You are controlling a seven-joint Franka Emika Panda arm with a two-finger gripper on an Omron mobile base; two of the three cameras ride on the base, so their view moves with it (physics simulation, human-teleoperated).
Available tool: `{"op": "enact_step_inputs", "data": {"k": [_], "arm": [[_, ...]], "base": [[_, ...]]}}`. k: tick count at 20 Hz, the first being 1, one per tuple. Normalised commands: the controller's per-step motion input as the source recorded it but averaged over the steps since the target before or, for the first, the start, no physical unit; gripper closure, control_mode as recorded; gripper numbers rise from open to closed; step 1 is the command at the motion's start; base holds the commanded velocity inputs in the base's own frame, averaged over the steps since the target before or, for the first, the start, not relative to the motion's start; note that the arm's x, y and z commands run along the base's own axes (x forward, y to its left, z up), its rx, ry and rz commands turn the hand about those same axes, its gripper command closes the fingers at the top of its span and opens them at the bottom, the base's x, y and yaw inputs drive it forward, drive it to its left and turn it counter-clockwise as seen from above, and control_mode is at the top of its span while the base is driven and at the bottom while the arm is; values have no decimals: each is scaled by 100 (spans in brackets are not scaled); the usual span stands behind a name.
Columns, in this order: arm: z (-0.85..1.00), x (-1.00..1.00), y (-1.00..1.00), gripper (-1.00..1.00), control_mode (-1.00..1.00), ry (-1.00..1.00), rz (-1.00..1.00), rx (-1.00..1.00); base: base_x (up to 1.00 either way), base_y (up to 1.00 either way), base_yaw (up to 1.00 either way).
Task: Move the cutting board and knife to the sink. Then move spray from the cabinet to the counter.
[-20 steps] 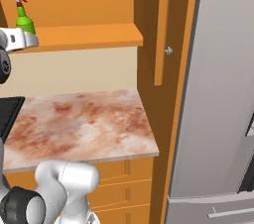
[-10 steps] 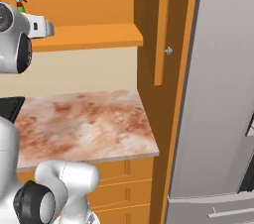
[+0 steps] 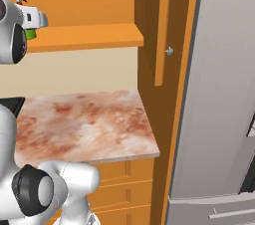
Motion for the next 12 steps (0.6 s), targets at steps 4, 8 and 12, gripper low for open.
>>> {"op": "enact_step_inputs", "data": {"k": [4,8,12], "arm": [[39,27,35,-100,-100,0,0,-4],[11,26,16,-100,-100,0,1,-3],[-1,16,16,-100,-100,0,0,-1]], "base": [[0,0,0],[0,0,0],[0,0,0]]}}
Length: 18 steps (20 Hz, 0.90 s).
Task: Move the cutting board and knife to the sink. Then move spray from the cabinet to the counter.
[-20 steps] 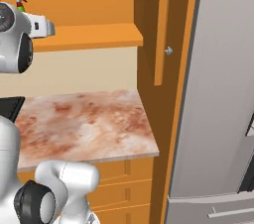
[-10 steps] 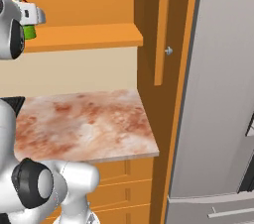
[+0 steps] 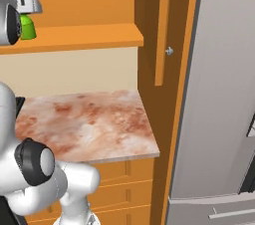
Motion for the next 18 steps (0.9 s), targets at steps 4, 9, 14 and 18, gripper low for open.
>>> {"op": "enact_step_inputs", "data": {"k": [4,9,14,18], "arm": [[0,16,36,-100,-100,0,-1,-1],[-4,19,22,-100,-100,0,0,0],[-13,26,11,-100,-100,0,0,0],[-10,45,31,-100,-100,0,0,0]], "base": [[0,0,0],[0,0,0],[0,0,0],[0,0,0]]}}
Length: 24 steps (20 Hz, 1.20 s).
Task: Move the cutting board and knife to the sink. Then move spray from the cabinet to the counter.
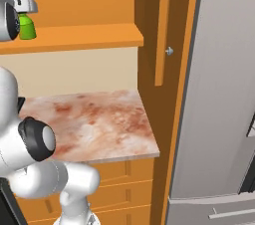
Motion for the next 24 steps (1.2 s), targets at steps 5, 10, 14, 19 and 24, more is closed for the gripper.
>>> {"op": "enact_step_inputs", "data": {"k": [5,10,14,19,24], "arm": [[-11,49,37,-100,-100,0,0,0],[-4,46,28,-100,-100,0,0,0],[0,44,20,-100,-100,0,0,0],[0,29,17,-100,-100,1,0,0],[0,33,22,-100,-100,2,0,0]], "base": [[0,0,0],[0,0,0],[0,0,0],[0,0,0],[0,0,0]]}}
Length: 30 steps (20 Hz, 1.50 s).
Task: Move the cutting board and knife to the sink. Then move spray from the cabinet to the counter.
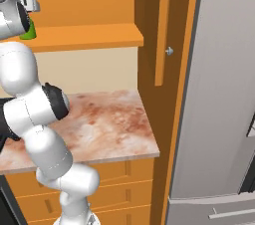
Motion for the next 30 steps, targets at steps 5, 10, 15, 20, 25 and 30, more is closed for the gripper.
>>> {"op": "enact_step_inputs", "data": {"k": [5,10,15,20,25,30], "arm": [[0,23,7,-100,-100,0,0,0],[0,24,4,-100,-100,0,0,0],[0,7,2,-100,-100,0,0,0],[0,0,2,-100,-100,0,0,0],[-2,1,1,-100,-100,0,0,0],[-14,-22,0,-100,-100,0,0,0]], "base": [[0,0,0],[0,0,0],[0,0,0],[0,0,0],[0,0,0],[0,0,0]]}}
